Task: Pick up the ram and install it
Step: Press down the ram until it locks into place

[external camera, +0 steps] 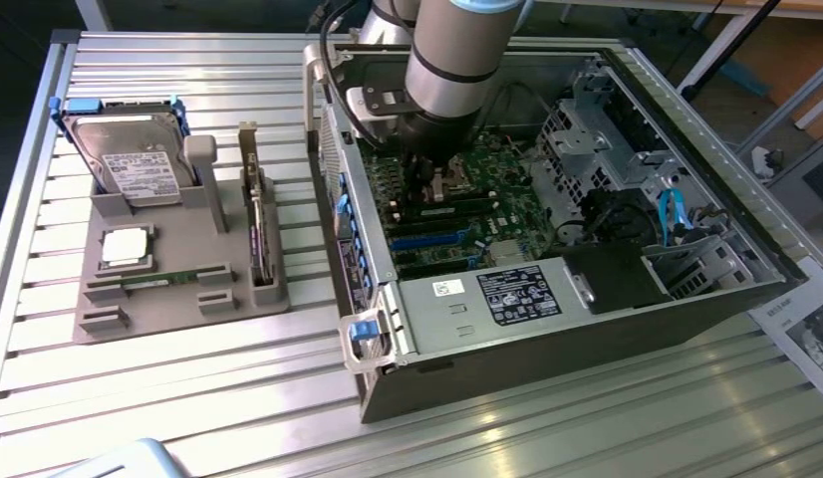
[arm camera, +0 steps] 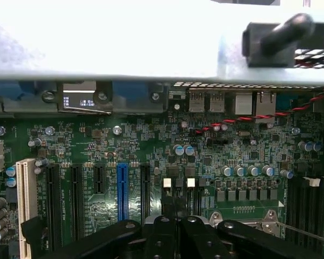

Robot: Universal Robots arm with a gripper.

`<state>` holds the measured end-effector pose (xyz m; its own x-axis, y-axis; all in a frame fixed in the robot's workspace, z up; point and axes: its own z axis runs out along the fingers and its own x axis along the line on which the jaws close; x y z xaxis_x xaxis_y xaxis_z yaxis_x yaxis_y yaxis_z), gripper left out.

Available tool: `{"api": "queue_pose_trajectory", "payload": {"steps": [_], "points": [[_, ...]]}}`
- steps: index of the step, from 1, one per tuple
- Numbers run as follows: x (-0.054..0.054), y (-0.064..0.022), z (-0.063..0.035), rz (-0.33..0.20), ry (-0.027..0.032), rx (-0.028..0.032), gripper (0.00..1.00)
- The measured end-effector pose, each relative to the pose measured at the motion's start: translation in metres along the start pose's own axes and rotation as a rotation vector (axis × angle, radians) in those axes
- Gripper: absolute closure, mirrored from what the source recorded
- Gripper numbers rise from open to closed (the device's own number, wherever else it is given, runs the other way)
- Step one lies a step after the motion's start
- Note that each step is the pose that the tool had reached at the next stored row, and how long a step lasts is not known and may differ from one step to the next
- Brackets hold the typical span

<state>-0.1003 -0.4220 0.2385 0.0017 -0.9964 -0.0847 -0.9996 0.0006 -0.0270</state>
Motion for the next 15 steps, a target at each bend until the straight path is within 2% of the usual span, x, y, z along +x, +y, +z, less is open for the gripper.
{"api": "queue_pose_trajectory", "payload": {"steps": [15], "points": [[0.0025, 0.0000, 0.0008, 0.000, 0.0000, 0.0000, 0.90]]}}
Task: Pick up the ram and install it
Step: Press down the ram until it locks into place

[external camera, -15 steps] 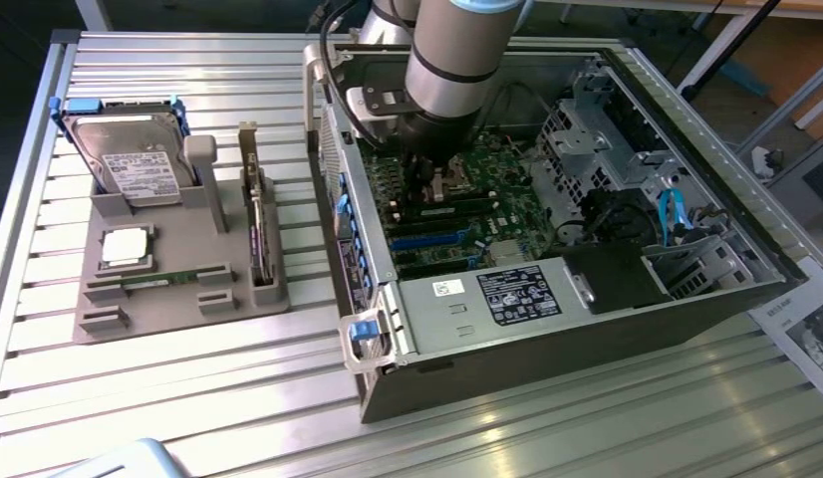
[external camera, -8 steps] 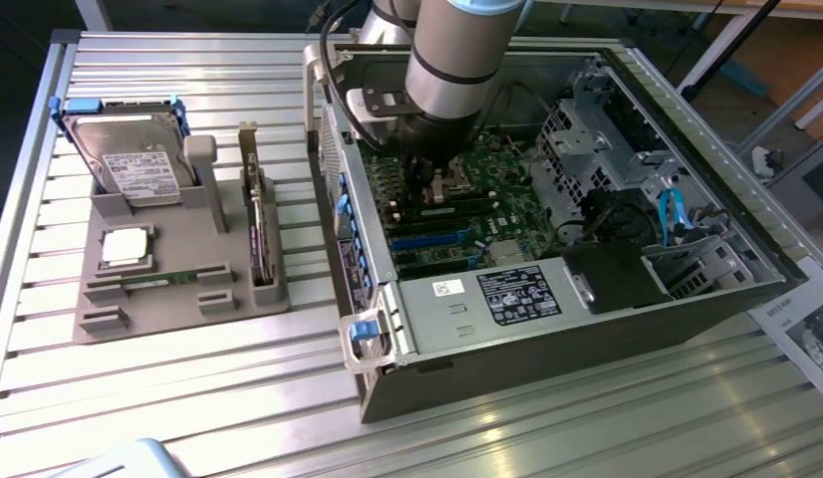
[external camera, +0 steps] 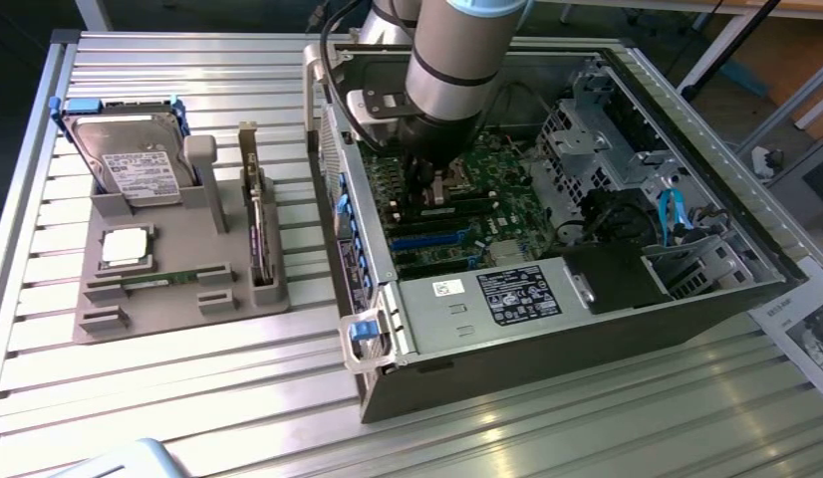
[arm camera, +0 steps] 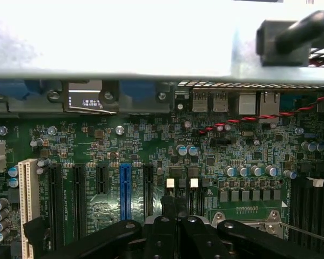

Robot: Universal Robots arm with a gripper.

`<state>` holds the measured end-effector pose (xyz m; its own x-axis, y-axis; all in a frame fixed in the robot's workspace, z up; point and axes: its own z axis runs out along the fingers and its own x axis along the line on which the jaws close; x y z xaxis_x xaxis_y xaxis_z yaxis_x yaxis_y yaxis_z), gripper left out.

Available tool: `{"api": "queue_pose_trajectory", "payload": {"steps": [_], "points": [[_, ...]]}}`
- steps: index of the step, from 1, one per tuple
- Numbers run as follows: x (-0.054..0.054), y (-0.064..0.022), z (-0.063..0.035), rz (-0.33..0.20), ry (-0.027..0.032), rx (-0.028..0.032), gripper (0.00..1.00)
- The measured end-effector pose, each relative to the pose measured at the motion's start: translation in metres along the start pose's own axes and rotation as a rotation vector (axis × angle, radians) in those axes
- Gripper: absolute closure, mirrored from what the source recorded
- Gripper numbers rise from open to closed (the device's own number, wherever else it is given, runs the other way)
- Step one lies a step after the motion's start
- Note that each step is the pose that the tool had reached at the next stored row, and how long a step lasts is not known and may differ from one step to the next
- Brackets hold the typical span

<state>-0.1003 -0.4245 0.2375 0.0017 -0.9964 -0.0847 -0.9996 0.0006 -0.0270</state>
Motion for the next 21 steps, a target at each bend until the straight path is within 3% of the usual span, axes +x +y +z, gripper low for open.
{"api": "queue_pose_trajectory", "payload": {"steps": [21], "points": [[0.0023, 0.0000, 0.0023, 0.000, 0.0001, 0.0000, 0.90]]}}
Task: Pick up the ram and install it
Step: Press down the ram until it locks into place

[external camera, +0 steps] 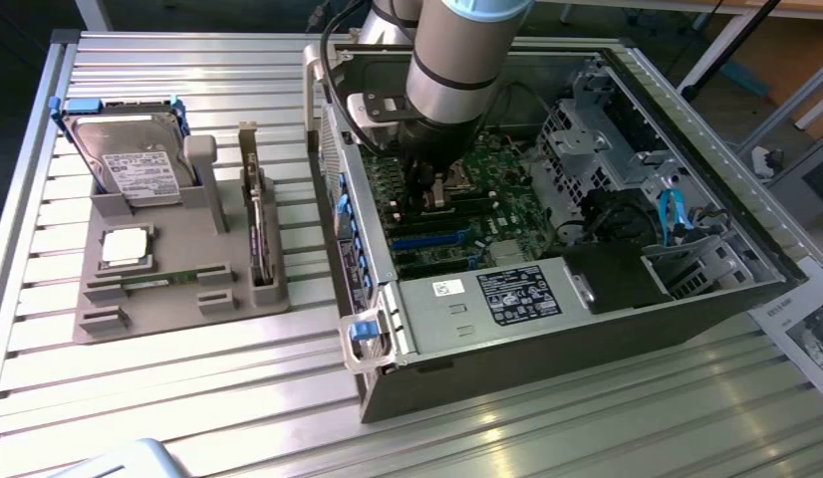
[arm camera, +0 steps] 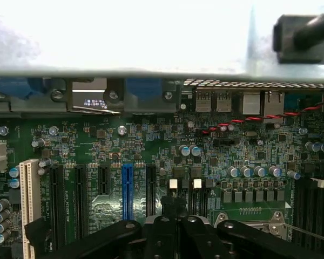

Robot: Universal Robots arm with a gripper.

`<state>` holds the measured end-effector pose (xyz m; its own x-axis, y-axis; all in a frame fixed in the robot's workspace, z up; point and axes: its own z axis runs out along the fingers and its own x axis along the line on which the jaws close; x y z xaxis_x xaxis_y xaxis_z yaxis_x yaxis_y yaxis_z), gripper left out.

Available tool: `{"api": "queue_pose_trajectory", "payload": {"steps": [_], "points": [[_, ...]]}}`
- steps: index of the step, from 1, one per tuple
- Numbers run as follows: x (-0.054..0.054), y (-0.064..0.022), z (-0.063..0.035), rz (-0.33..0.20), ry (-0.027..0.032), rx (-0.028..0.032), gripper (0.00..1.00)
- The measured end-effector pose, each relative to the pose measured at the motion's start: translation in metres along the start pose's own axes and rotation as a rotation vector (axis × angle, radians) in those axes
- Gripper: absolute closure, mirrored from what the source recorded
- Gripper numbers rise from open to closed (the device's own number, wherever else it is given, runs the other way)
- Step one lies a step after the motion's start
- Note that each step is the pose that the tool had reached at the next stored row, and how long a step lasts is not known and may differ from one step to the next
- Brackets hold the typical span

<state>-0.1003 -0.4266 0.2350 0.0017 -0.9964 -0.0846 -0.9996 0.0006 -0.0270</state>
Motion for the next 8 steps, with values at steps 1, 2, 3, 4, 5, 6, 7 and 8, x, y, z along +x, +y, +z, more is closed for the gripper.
{"api": "queue_pose_trajectory", "payload": {"steps": [1, 2, 3, 4, 5, 6, 7, 8], "points": [[0.0001, 0.0000, 0.0003, 0.000, 0.0001, -0.0001, 0.90], [0.0001, 0.0000, 0.0004, 0.000, 0.0002, -0.0001, 0.90], [0.0001, 0.0001, 0.0006, 0.000, 0.0000, -0.0001, 0.90], [0.0002, 0.0000, 0.0007, 0.000, 0.0000, 0.0000, 0.90], [0.0003, 0.0000, 0.0008, 0.000, 0.0000, 0.0000, 0.90], [0.0003, 0.0000, 0.0009, 0.000, 0.0000, 0.0000, 0.90], [0.0004, 0.0000, 0.0010, 0.000, 0.0000, 0.0000, 0.90], [0.0004, 0.0000, 0.0010, 0.000, 0.0001, 0.0000, 0.90]]}}
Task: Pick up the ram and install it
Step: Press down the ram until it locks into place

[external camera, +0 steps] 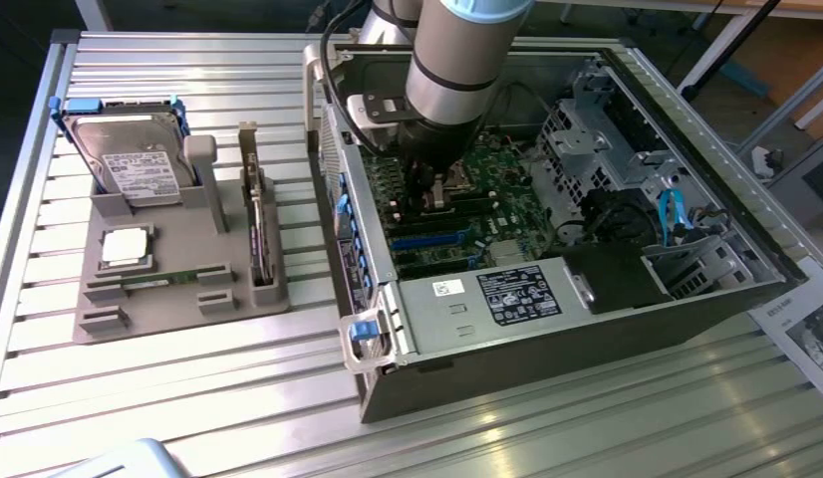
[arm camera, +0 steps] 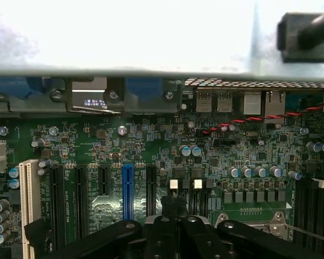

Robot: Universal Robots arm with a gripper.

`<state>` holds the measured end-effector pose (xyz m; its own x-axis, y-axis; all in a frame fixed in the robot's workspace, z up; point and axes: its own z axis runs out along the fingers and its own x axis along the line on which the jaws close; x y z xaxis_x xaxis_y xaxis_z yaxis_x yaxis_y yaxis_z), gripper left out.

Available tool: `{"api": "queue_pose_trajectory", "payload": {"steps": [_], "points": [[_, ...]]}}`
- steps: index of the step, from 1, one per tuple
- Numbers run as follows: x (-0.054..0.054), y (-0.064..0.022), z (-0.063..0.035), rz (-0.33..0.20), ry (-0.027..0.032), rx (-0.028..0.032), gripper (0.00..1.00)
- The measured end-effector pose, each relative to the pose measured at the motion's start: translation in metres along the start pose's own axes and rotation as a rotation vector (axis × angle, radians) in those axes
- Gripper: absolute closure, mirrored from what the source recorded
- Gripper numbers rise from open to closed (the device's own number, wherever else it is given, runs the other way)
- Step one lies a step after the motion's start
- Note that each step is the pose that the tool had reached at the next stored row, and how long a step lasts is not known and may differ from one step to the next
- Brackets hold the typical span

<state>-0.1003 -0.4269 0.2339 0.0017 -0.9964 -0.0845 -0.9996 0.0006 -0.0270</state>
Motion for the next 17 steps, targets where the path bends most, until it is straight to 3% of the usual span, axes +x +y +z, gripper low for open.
{"api": "queue_pose_trajectory", "payload": {"steps": [17], "points": [[0.0005, 0.0001, 0.0050, 0.000, 0.0023, 0.0000, 0.90]]}}
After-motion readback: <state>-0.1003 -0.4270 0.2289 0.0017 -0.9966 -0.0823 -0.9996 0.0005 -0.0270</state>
